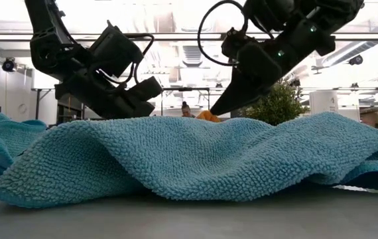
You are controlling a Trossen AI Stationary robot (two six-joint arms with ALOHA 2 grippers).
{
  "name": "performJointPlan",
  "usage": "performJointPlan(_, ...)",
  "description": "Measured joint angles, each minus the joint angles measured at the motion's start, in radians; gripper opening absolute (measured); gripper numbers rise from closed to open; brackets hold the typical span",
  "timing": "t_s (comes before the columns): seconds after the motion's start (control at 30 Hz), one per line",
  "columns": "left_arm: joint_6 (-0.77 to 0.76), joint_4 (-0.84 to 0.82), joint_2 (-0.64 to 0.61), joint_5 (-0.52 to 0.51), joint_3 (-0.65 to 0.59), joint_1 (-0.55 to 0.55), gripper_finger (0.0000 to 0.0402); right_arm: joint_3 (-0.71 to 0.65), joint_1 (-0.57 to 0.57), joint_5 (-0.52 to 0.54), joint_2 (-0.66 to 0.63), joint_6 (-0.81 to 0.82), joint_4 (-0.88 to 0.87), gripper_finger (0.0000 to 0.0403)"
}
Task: Fold microfiber towels
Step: Fold the orange microfiber towel
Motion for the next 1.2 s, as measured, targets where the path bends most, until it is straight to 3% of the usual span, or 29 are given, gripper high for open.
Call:
performJointPlan(0.1,0.0,0.0,0.0,0.0,0.0,0.0,0.0,0.0,-0.003,0.044,0.0,-0.029,0.021,0.0139)
performJointPlan(0.37,0.0,0.0,0.0,0.0,0.0,0.0,0.0,-0.003,-0.005,0.027,0.033,-0.044,0.052,0.0112)
performJointPlan(0.67,0.0,-0.008,0.0,0.001,-0.004,-0.001,0.0,0.02,-0.005,-0.022,0.143,-0.059,0.227,0.0016)
performJointPlan(1.0,0.0,-0.007,0.0,0.001,-0.006,0.0,0.0,0.098,-0.005,-0.033,0.248,-0.06,0.26,0.0009)
performJointPlan(1.2,0.0,-0.006,0.0,0.001,-0.007,0.0,0.0,0.179,-0.005,-0.092,0.344,-0.066,0.259,0.0009)
